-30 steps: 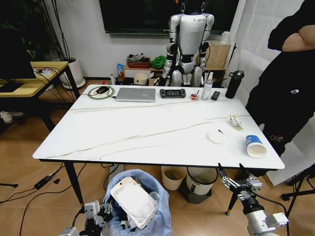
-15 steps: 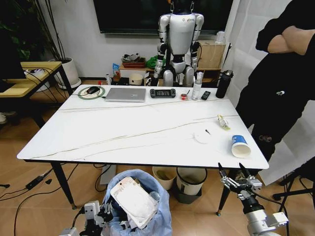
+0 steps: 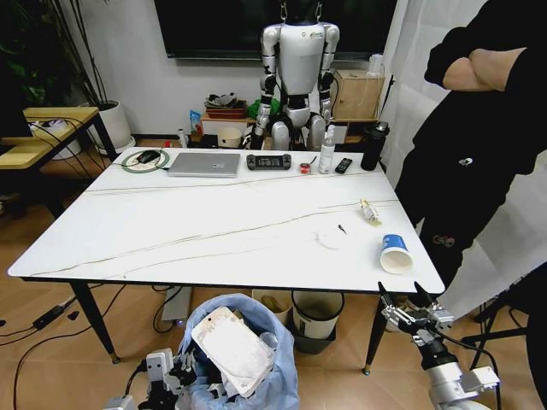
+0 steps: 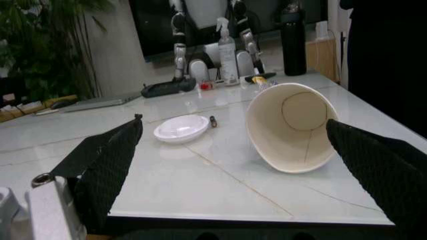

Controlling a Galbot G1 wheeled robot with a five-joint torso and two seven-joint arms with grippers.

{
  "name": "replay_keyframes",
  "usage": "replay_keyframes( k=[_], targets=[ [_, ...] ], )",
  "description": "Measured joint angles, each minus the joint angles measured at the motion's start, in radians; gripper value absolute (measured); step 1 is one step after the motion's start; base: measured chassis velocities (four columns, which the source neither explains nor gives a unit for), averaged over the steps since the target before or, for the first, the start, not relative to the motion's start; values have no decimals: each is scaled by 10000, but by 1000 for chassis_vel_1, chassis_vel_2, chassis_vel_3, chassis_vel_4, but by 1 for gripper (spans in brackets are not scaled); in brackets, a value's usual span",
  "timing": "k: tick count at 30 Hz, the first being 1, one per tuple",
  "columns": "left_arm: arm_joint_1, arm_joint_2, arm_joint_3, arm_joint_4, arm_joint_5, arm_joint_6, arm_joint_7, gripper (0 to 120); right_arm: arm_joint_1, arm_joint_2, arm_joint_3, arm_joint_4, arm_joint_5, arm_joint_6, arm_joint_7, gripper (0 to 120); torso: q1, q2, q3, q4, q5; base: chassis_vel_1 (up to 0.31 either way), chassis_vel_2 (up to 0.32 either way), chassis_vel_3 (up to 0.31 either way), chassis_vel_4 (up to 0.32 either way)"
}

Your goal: Pick up the trash bin and place the trash from the table into it.

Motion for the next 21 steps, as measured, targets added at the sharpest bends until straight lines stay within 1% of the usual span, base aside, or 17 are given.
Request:
replay_keyframes(
  k=[3,6,7,11,12,13,14,16,17,18,20,21],
  targets=[
    [23,-17,-34,-15,-31,1,-11,0,119,-58,-431,319,-56,-303,819,100,-1,0,0,-1,1,0,0,0,0],
    [61,-43,-108,-70,-60,12,-25,0,454,-251,-1055,662,-242,-766,2117,100,-1,0,0,0,0,0,0,0,0],
    [61,-43,-108,-70,-60,12,-25,0,454,-251,-1055,662,-242,-766,2117,100,-1,0,0,0,0,0,0,0,0],
    [136,-121,-228,-189,-71,23,-35,0,1142,-650,-1655,887,-220,-1821,3503,100,0,0,0,2,2,0,0,0,0],
    [164,-152,-270,-233,-71,25,-38,0,1484,-864,-1871,866,-180,-2257,3996,100,0,0,0,1,4,0,0,0,0],
    [164,-152,-270,-233,-71,25,-38,0,1484,-864,-1871,866,-180,-2257,3996,100,0,0,0,1,4,0,0,0,0],
    [180,-180,-290,-254,-68,26,-41,0,1678,-997,-1984,819,-131,-2513,4260,100,0,0,0,2,1,0,0,0,0],
    [208,-240,-339,-320,-32,34,-51,0,2248,-1465,-2303,580,98,-3198,4873,100,0,0,1,1,4,0,0,0,0],
    [214,-252,-351,-337,-20,36,-53,0,2359,-1569,-2360,528,171,-3331,4971,100,0,0,1,2,4,0,0,0,0],
    [220,-286,-377,-385,17,48,-65,0,2655,-1852,-2533,380,365,-3636,5193,100,0,0,0,1,2,0,0,0,0],
    [220,-311,-393,-418,37,57,-74,0,2811,-1998,-2629,296,444,-3769,5292,100,0,0,1,2,0,0,0,0,0],
    [219,-343,-412,-470,59,77,-96,0,3049,-2203,-2762,150,544,-3939,5405,100,0,0,1,0,3,0,0,0,0]
  ],
)
